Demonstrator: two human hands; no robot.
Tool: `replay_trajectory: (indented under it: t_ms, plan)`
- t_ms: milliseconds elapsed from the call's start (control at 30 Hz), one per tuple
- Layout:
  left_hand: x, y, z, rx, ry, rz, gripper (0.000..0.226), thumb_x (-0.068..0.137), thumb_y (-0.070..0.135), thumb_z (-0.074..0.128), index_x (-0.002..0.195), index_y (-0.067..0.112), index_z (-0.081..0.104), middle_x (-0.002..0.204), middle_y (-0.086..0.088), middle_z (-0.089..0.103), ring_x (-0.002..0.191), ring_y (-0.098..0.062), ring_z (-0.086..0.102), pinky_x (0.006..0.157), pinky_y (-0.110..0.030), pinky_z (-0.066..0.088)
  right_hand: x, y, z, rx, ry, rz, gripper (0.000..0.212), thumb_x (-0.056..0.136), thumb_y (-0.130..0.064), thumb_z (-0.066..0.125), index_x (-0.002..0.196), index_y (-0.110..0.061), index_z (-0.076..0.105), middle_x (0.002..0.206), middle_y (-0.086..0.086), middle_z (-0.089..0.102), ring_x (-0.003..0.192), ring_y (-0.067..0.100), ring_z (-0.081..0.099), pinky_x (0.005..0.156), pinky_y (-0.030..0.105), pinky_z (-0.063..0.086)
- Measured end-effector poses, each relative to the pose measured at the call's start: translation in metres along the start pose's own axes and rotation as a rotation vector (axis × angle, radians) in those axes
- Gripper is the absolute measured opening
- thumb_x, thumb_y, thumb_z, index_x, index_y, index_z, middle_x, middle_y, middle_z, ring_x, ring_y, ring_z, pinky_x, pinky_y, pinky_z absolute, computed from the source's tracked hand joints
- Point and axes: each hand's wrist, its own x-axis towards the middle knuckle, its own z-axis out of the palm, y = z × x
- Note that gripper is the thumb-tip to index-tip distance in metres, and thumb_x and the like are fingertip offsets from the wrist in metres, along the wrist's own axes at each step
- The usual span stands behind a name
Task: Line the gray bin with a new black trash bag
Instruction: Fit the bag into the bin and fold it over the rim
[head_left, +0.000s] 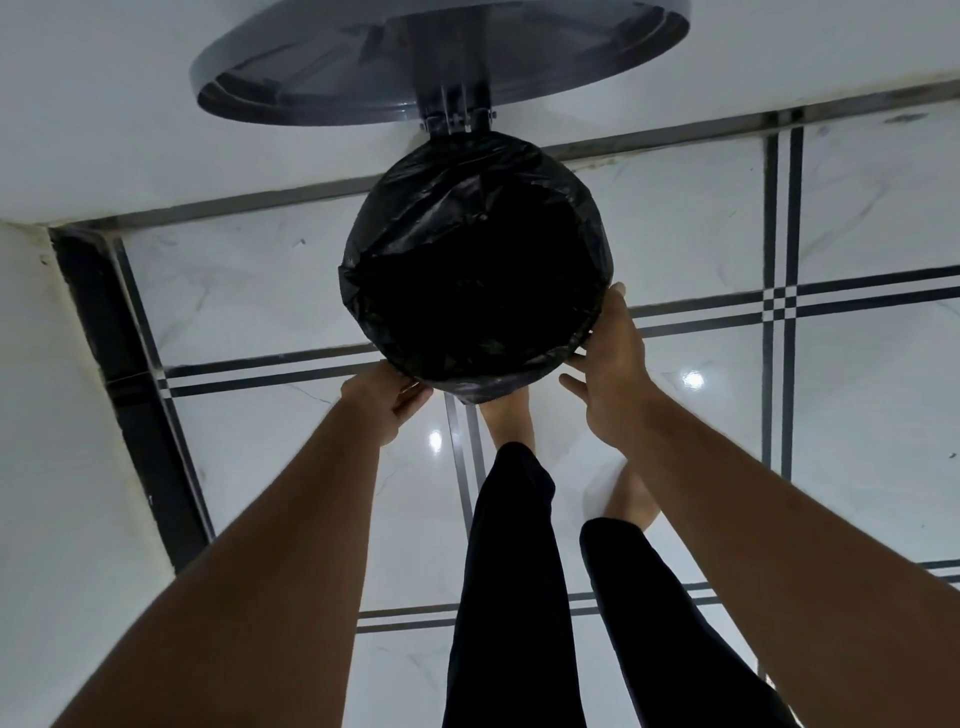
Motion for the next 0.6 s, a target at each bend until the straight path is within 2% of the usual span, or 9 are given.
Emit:
replay_trajectory:
  t_ms: [67, 133, 233, 300, 333, 400, 467, 533, 600]
  plan:
    - [0.000, 0.011, -0.003, -0.018, 0.010, -0.002, 0.022, 0.105, 0.001, 0.054, 0.124, 0.002, 0.064, 0.105, -0.011, 0.077, 0.093, -0.017, 0.075, 0.070, -0.027, 0.064, 0.003, 0.000, 0.000, 0.005, -0.019, 0.009, 0.068, 0.115, -0.066, 0.024, 0.169, -0.029, 0.042, 0.168, 0.002, 0.051, 0.155, 0.030, 0.048, 0.131, 0.055, 0.033]
    - [0.003, 0.018, -0.007, -0.002, 0.075, 0.009, 0.029, 0.105, -0.001, 0.046, 0.128, 0.002, 0.064, 0.123, -0.017, 0.075, 0.112, -0.025, 0.074, 0.085, -0.035, 0.062, 0.005, -0.003, -0.001, -0.012, 0.011, 0.010, 0.068, 0.114, -0.068, 0.025, 0.166, -0.029, 0.047, 0.161, 0.001, 0.057, 0.152, 0.028, 0.051, 0.130, 0.054, 0.034]
    - [-0.016, 0.025, -0.005, -0.012, 0.297, 0.138, 0.038, 0.105, 0.017, 0.045, 0.139, 0.007, 0.058, 0.141, -0.014, 0.064, 0.129, -0.031, 0.064, 0.095, -0.040, 0.054, 0.009, -0.009, -0.002, -0.079, 0.050, -0.019, 0.065, 0.114, -0.067, 0.026, 0.156, -0.028, 0.056, 0.138, -0.004, 0.064, 0.134, 0.023, 0.060, 0.112, 0.044, 0.044]
    - [-0.040, 0.019, 0.005, 0.085, 0.585, 0.481, 0.033, 0.096, 0.022, 0.050, 0.123, 0.007, 0.062, 0.118, -0.010, 0.067, 0.111, -0.029, 0.066, 0.093, -0.037, 0.053, 0.011, -0.013, -0.002, -0.121, 0.102, -0.058, 0.064, 0.114, -0.064, 0.029, 0.152, -0.023, 0.060, 0.130, -0.003, 0.065, 0.119, 0.021, 0.061, 0.094, 0.038, 0.044]
    - [-0.057, 0.015, 0.012, 0.177, 0.630, 0.741, 0.026, 0.092, 0.023, 0.051, 0.111, 0.009, 0.060, 0.103, -0.005, 0.064, 0.095, -0.023, 0.063, 0.088, -0.035, 0.052, 0.012, -0.013, -0.002, -0.146, 0.143, -0.088, 0.063, 0.114, -0.062, 0.030, 0.149, -0.020, 0.061, 0.128, -0.001, 0.065, 0.115, 0.022, 0.061, 0.089, 0.035, 0.045]
    - [-0.087, 0.007, 0.029, 0.459, 0.419, 1.181, 0.010, 0.091, 0.020, 0.055, 0.098, 0.013, 0.054, 0.086, 0.002, 0.058, 0.076, -0.015, 0.054, 0.072, -0.025, 0.047, 0.019, -0.012, -0.002, -0.188, 0.227, -0.174, 0.062, 0.113, -0.059, 0.035, 0.147, -0.014, 0.060, 0.133, 0.003, 0.067, 0.119, 0.023, 0.063, 0.092, 0.037, 0.050]
    - [-0.080, -0.002, 0.048, 0.762, 0.069, 1.344, 0.005, 0.094, 0.016, 0.057, 0.096, 0.012, 0.054, 0.083, 0.001, 0.057, 0.074, -0.014, 0.055, 0.067, -0.023, 0.047, 0.030, -0.011, -0.002, -0.242, 0.281, -0.294, 0.065, 0.111, -0.060, 0.036, 0.148, -0.011, 0.058, 0.141, 0.006, 0.067, 0.131, 0.027, 0.063, 0.110, 0.046, 0.052]
    - [-0.048, -0.008, 0.071, 0.986, -0.047, 1.310, 0.017, 0.096, 0.022, 0.055, 0.107, 0.010, 0.060, 0.098, -0.004, 0.063, 0.087, -0.021, 0.062, 0.077, -0.037, 0.055, 0.037, -0.015, -0.001, -0.318, 0.263, -0.395, 0.073, 0.108, -0.063, 0.033, 0.156, -0.012, 0.052, 0.153, 0.008, 0.062, 0.143, 0.029, 0.057, 0.120, 0.052, 0.047]
    - [-0.005, -0.006, 0.095, 1.120, 0.055, 1.043, 0.045, 0.101, 0.035, 0.048, 0.136, 0.008, 0.056, 0.134, -0.016, 0.059, 0.120, -0.035, 0.059, 0.102, -0.047, 0.051, 0.049, -0.021, 0.001, -0.393, 0.212, -0.486, 0.076, 0.109, -0.063, 0.028, 0.167, -0.016, 0.041, 0.169, 0.008, 0.050, 0.157, 0.028, 0.044, 0.130, 0.052, 0.035]
